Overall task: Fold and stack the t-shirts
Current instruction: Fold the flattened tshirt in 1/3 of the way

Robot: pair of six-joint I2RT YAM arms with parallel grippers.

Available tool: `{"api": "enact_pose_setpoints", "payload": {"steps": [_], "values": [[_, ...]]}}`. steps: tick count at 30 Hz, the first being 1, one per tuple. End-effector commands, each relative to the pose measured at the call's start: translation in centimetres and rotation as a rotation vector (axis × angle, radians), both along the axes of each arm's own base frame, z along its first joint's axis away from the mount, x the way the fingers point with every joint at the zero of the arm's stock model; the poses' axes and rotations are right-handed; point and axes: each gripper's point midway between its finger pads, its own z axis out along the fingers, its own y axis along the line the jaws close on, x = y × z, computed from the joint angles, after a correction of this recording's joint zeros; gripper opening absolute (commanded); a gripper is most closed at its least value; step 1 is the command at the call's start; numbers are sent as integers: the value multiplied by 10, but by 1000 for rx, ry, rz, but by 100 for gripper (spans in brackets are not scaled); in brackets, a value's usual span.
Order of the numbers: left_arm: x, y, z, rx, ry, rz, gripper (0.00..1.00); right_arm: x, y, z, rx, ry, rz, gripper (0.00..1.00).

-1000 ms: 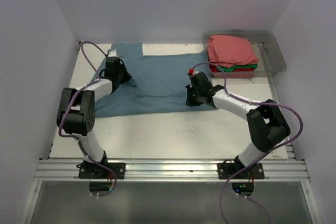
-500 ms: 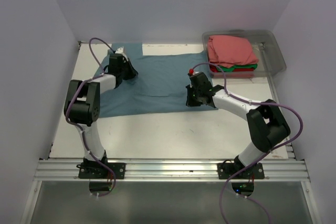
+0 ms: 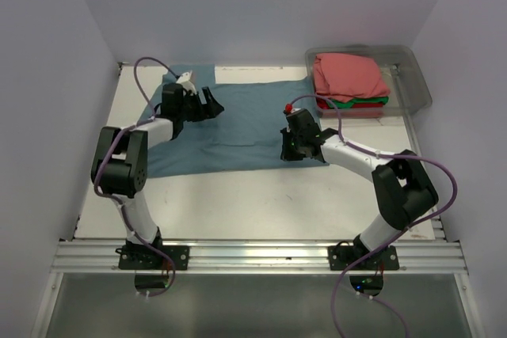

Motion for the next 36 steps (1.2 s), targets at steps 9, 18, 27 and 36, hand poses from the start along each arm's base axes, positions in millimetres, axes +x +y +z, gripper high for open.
{"api": "enact_pose_setpoints", "payload": {"steps": [9, 18, 27, 36], "values": [[-62, 35, 38, 178, 39, 152, 14, 14, -48, 14, -179, -84, -215, 0], [-126, 78, -14, 293, 234, 343, 0, 33, -68, -13, -275, -53, -297, 0], [-149, 100, -48, 371, 344, 449, 0, 35, -66, -38, -284, -28, -282, 0], [-205, 127, -78, 469, 557, 584, 0, -8, -79, -72, -303, 94, -261, 0]]}}
